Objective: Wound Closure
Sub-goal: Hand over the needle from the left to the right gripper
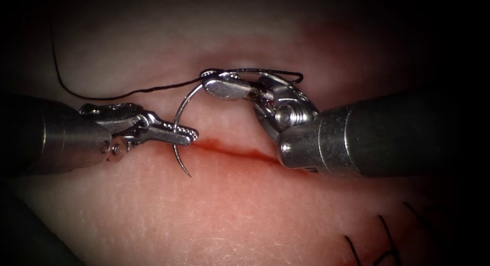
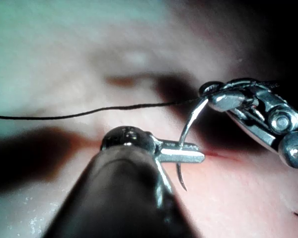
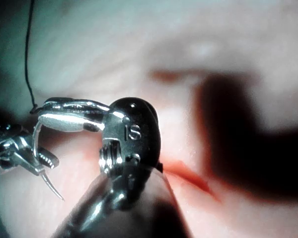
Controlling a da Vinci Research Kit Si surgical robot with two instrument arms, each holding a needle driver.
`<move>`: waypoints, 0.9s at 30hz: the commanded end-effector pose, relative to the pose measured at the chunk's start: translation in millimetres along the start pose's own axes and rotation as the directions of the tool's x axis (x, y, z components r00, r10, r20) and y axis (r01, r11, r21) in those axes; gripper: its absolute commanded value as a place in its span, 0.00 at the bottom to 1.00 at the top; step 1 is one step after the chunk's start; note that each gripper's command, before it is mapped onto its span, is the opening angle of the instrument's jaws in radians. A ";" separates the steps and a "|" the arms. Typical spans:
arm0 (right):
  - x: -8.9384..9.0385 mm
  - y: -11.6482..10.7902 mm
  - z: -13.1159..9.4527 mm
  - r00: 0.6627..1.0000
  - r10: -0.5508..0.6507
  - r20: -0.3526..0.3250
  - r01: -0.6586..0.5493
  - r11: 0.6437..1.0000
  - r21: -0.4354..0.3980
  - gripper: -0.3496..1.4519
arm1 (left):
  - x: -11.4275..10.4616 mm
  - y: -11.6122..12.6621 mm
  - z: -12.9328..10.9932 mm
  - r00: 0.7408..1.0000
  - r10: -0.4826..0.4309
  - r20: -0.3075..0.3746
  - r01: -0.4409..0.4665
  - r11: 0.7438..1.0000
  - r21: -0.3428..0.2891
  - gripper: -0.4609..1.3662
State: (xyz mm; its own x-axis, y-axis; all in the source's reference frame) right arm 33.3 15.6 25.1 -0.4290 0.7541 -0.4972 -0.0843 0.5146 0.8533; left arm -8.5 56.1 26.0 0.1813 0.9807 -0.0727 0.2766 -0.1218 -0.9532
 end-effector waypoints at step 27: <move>1.6 -2.2 0.1 0.953 -0.235 0.192 0.264 0.955 -0.139 0.00 | 0.1 2.6 1.0 0.846 0.500 0.188 -0.513 0.664 0.543 0.96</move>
State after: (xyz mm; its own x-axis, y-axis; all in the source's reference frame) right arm 33.0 15.6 22.4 -0.2151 0.6723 -0.7083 -0.3122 0.6399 0.7022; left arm -8.3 55.9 23.0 0.1005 0.7988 -0.5931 -0.4309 -0.5024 -0.7496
